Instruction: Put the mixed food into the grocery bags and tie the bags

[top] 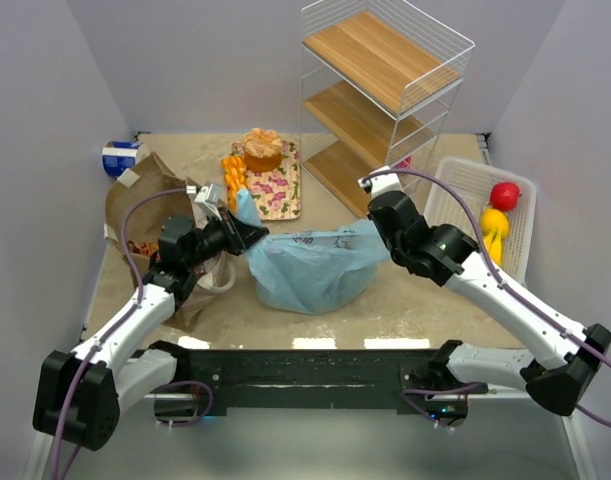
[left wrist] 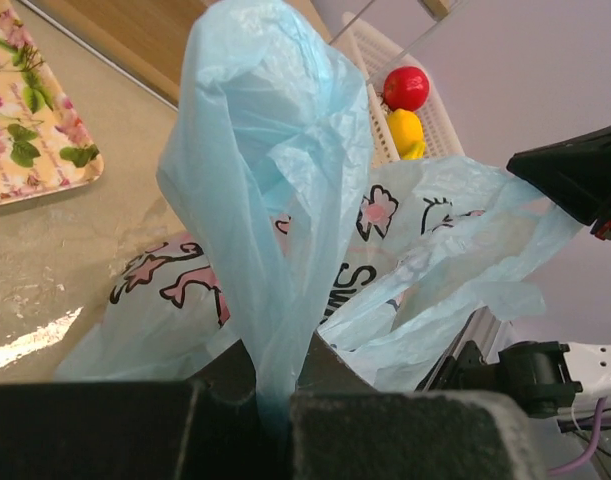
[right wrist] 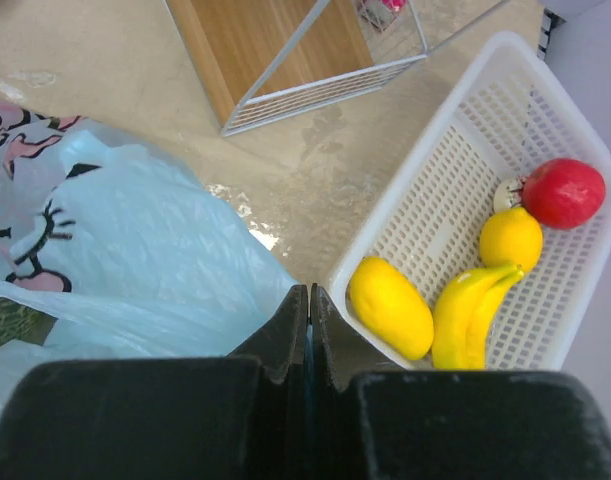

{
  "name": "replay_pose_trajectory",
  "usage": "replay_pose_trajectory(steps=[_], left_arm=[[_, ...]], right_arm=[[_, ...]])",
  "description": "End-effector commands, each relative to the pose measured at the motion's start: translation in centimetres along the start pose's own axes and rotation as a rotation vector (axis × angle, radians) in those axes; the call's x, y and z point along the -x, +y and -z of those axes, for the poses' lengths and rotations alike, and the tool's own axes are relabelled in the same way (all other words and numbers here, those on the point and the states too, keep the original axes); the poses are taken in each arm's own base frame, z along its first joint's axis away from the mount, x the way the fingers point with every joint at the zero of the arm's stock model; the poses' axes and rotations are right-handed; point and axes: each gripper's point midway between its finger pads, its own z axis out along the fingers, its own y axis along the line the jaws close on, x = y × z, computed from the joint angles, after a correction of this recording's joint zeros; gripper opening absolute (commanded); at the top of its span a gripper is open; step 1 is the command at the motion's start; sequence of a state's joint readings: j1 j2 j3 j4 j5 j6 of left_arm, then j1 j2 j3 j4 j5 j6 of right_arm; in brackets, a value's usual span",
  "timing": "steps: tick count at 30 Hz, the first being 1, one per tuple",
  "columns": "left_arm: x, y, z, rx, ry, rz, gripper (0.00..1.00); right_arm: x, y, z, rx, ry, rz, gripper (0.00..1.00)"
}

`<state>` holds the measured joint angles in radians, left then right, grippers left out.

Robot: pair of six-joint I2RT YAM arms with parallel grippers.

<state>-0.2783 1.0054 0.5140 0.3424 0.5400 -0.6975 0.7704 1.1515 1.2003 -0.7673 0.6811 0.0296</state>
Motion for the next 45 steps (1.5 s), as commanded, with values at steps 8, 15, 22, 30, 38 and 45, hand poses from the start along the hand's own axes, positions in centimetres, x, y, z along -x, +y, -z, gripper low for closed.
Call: replay_pose_trajectory(steps=[8, 15, 22, 30, 38, 45], left_arm=[[1.4, -6.9, -2.8, -0.192, 0.09, -0.293, 0.0], [-1.7, -12.7, -6.0, -0.422, 0.299, -0.483, 0.0], [-4.1, -14.7, -7.6, -0.535, 0.408, -0.496, 0.0], [-5.8, -16.0, -6.3, -0.661, 0.451, -0.525, 0.0], [-5.0, -15.6, -4.5, -0.596, 0.426, -0.587, 0.35], [-5.1, -15.8, -3.2, -0.61, 0.433, -0.628, 0.62]], right_arm=[[7.8, -0.4, 6.4, 0.259, -0.356, -0.011, 0.0], [11.8, 6.7, 11.3, 0.722, -0.574, 0.076, 0.0], [13.5, 10.6, 14.2, 0.981, -0.685, -0.002, 0.0], [12.9, 12.3, 11.1, 0.957, -0.571, -0.112, 0.0], [12.8, 12.4, 9.6, 0.914, -0.524, -0.144, 0.0], [13.3, 12.2, 9.4, 0.896, -0.523, -0.187, 0.0]])
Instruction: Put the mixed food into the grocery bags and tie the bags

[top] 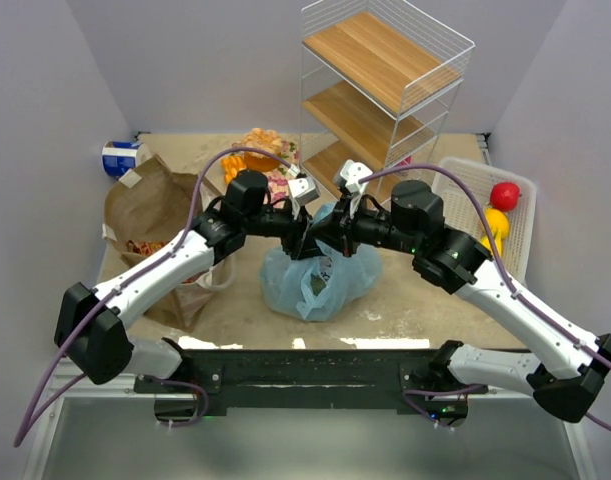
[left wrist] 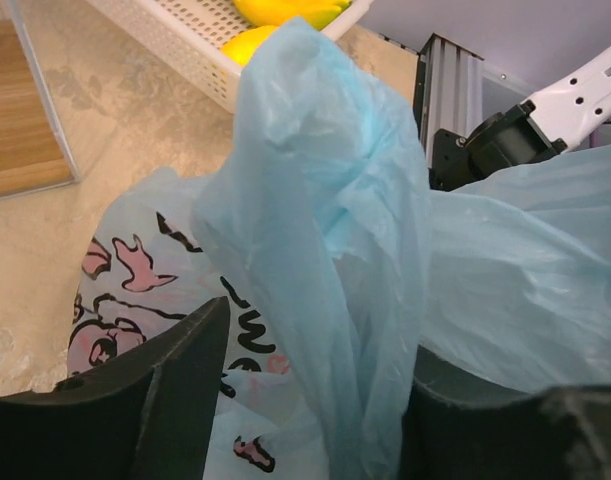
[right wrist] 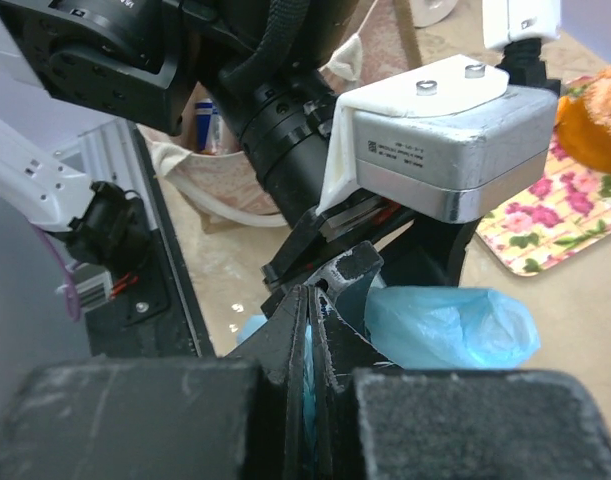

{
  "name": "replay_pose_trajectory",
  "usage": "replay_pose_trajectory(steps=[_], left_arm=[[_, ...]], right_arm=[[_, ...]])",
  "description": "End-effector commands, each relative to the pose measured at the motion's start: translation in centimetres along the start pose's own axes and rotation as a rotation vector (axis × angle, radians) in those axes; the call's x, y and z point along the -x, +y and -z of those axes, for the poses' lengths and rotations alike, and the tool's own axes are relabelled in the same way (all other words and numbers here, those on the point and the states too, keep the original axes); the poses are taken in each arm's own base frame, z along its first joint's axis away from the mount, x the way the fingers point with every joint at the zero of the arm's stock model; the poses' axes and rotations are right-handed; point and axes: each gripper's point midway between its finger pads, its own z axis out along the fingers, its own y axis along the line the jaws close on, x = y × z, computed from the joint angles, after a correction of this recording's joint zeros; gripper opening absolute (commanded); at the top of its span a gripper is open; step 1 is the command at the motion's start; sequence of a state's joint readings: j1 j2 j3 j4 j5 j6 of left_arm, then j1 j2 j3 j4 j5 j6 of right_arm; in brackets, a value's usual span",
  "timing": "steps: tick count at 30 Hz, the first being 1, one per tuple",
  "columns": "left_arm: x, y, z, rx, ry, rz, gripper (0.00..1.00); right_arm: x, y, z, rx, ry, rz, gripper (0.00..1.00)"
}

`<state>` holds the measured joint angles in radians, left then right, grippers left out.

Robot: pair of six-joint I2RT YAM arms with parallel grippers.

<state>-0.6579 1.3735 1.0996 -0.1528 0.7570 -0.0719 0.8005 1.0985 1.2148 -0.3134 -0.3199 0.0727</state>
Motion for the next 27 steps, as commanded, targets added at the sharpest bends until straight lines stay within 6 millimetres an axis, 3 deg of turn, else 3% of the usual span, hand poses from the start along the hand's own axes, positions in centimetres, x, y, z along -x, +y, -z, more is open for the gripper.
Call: replay_pose_trajectory(steps=[1, 16, 21, 27], left_arm=[[1.3, -3.7, 1.6, -0.101, -0.025, -0.138, 0.64], [1.0, -3.1, 4.7, -0.073, -0.081, -0.157, 0.68], [1.4, -3.2, 4.5, -0.079, -0.105, -0.154, 0.73], [1.9, -3.9, 3.1, -0.114, -0.13, -0.099, 0.74]], right_arm=[[1.5, -3.0, -0.3, -0.137, -0.062, -0.003, 0.0], [3.7, -1.1, 2.7, -0.103, -0.151, -0.014, 0.0], [4.4, 0.0, 2.7, -0.042, -0.156, -0.025, 0.0], [4.4, 1.0, 1.3, 0.038, -0.151, -0.052, 0.0]])
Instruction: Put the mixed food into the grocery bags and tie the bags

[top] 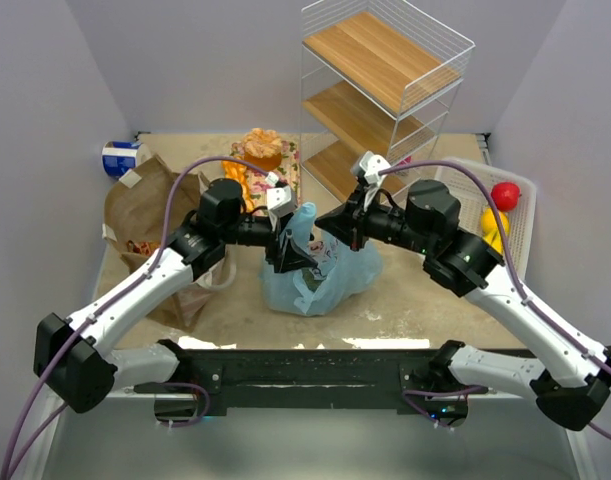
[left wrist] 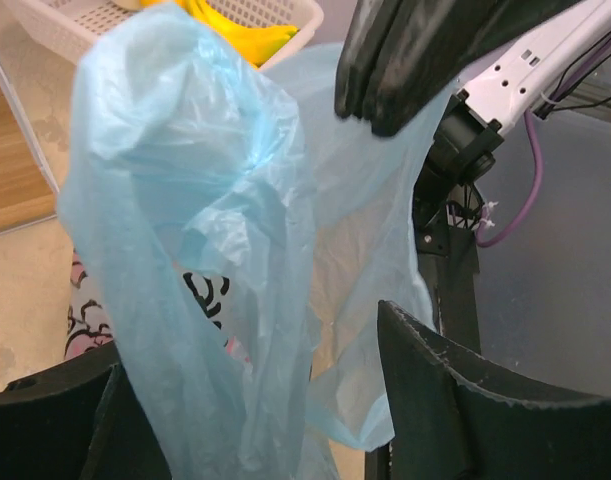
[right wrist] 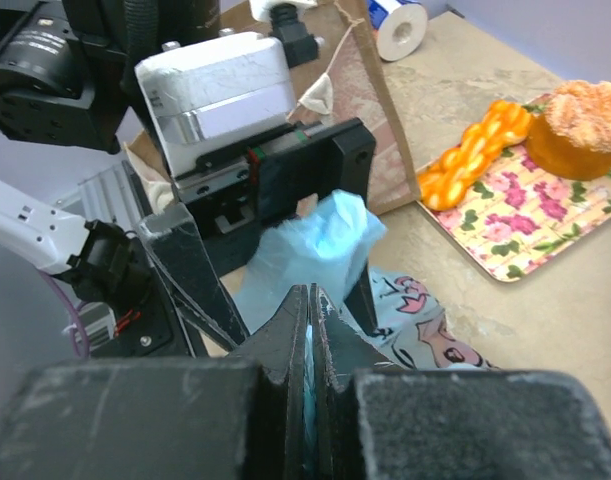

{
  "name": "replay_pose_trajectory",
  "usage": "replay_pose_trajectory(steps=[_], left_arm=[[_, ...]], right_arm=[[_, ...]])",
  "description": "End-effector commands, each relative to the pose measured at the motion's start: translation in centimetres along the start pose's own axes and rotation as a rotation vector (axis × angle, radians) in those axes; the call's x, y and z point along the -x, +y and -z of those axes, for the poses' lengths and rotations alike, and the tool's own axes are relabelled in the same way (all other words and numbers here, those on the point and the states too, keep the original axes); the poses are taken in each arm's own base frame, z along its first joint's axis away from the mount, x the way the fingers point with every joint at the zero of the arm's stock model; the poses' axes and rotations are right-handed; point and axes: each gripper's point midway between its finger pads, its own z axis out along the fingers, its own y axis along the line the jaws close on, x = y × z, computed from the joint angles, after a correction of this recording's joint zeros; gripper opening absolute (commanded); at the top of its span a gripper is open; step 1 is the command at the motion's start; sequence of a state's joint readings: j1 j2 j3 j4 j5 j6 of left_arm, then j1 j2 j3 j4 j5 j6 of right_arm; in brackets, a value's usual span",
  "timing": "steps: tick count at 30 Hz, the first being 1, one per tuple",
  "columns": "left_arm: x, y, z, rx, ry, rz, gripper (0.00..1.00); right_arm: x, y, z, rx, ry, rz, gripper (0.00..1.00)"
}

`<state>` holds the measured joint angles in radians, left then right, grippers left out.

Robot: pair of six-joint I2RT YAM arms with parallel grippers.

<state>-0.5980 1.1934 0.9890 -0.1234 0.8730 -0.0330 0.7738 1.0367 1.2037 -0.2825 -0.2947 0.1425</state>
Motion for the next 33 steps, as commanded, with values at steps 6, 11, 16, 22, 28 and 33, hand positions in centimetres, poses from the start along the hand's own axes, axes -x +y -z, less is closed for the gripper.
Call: replay_pose_trajectory(steps=[6, 11, 16, 22, 28, 33], left_arm=[[2.7, -0.9, -2.0, -0.068, -0.109, 0.006, 0.74], [2.9, -1.5, -2.8, -0.108, -0.114, 0.015, 0.75], [2.7, -2.5, -3.8, -0.154, -0.121, 0.01, 0.76], [2.6, -2.6, -4.0, -0.158, -0.152, 0.029, 0.76], [2.9, -1.8, -4.3, -0.123, -0.196, 0.055, 0.75], [3.2, -1.2, -4.5, -0.091, -0.252, 0.084, 0.62]], right_arm=[[1.6, 2.0, -1.3, 0.121, -0.051, -0.011, 0.0], [1.3, 1.1, -2.0, 0.081, -0.048, -0.031, 0.0], [1.1, 0.5, -2.8, 0.052, -0.054, -0.081, 0.0], [0.3, 0.3, -3.6, 0.057, -0.045, -0.103, 0.0], [-0.4, -0.3, -3.5, 0.02, -0.047, -0.125, 0.0], [-0.3, -1.0, -3.2, -0.036, -0.078, -0.198, 0.0]])
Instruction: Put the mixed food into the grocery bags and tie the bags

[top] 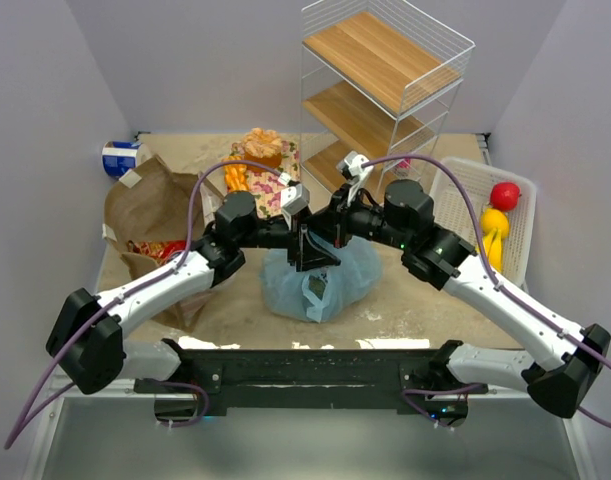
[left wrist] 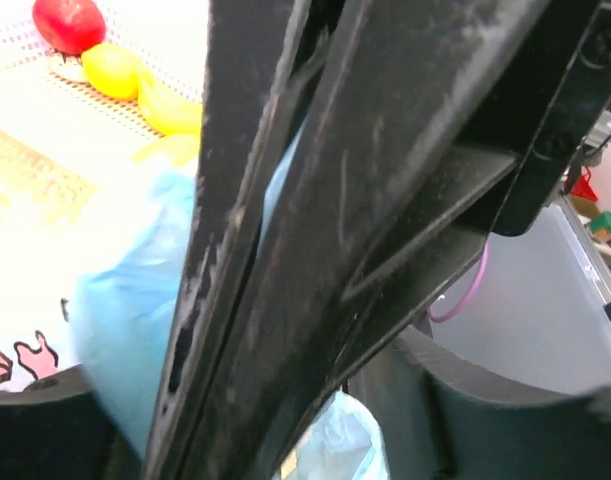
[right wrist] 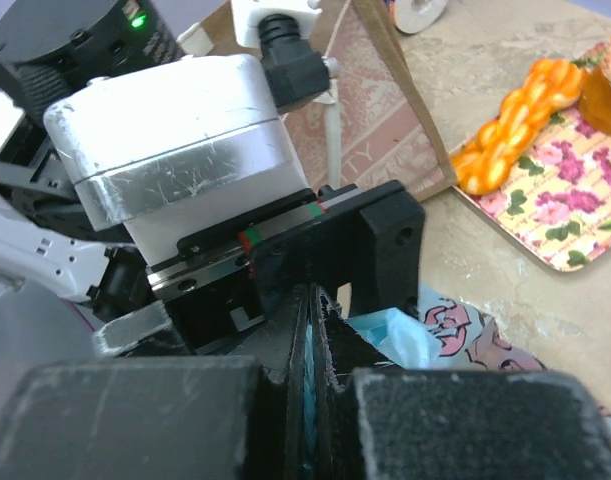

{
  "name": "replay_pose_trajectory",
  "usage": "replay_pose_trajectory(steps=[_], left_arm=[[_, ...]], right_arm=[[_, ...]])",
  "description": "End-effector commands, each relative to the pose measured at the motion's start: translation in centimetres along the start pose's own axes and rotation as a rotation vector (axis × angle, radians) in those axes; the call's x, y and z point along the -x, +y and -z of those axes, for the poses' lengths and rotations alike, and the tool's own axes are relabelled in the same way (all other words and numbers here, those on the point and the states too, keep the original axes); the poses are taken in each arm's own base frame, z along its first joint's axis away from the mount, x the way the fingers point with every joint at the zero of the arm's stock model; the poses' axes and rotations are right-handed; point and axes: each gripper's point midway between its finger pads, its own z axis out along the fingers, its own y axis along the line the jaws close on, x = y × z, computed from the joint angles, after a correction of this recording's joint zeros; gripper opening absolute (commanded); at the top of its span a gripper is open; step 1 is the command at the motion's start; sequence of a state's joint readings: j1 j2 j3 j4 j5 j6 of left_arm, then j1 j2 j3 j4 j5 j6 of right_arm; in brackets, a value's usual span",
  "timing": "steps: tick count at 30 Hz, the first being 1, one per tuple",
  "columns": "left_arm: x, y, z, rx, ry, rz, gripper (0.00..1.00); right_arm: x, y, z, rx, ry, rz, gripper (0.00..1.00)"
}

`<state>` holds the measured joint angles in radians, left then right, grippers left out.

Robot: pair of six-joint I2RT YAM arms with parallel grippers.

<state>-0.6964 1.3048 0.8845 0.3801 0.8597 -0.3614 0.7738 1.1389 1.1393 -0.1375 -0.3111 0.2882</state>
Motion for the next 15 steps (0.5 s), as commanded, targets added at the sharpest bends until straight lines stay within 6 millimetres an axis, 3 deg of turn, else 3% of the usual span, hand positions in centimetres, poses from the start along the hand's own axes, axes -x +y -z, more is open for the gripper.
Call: replay_pose_trajectory(steps=[1, 3, 7, 10, 11, 15], left_arm=[[1.5, 0.2, -0.3, 0.019, -0.097, -0.001, 0.56], [1.5, 0.3, -0.3, 0.026, -0.113, 0.007, 0.48], [1.2, 0.7, -0.4, 0.032, -0.112, 0.015, 0.17], [0.7, 1.0, -0.4, 0.044, -0.1, 0.019, 0.02], [0.6, 1.1, -0.4, 0.046, -0.096, 0.02, 0.0], [0.4, 1.0, -0.4, 0.042, -0.091, 0.002, 0.0]], right_arm=[[2.4, -0.2, 0.7, -0.052, -0.118, -0.055, 0.0], [2.1, -0.3, 0.6, -0.054, -0.121, -0.073, 0.0], [1.9, 0.1, 0.4, -0.03, -0.108, -0.081, 0.03], [2.8, 0.9, 0.8, 0.0, -0.118, -0.086, 0.24], [3.3, 1.3, 1.0, 0.008, -0.127, -0.086, 0.35], [5.2, 1.8, 2.5, -0.013, -0.153, -0.086, 0.55]])
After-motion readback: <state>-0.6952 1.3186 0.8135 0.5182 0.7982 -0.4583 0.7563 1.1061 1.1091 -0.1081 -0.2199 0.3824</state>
